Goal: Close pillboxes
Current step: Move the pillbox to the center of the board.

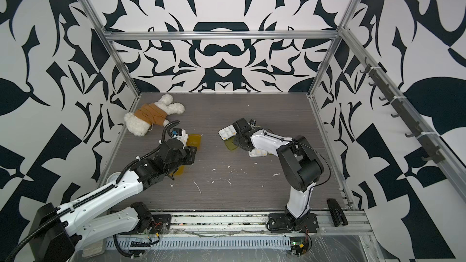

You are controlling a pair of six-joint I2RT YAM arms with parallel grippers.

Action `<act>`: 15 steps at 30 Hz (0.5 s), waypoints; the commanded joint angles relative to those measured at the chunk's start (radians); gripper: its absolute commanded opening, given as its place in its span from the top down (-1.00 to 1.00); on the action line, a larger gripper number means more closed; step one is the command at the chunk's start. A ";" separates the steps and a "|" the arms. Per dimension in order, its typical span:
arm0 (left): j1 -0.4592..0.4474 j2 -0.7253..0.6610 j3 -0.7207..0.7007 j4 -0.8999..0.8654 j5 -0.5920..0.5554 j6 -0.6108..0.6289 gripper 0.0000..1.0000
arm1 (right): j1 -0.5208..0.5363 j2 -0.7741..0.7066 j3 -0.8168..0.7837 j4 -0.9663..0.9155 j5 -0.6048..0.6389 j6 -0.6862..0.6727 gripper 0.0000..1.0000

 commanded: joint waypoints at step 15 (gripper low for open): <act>0.004 -0.014 -0.017 0.011 -0.009 0.006 0.25 | 0.006 0.049 0.049 -0.016 0.014 0.034 0.55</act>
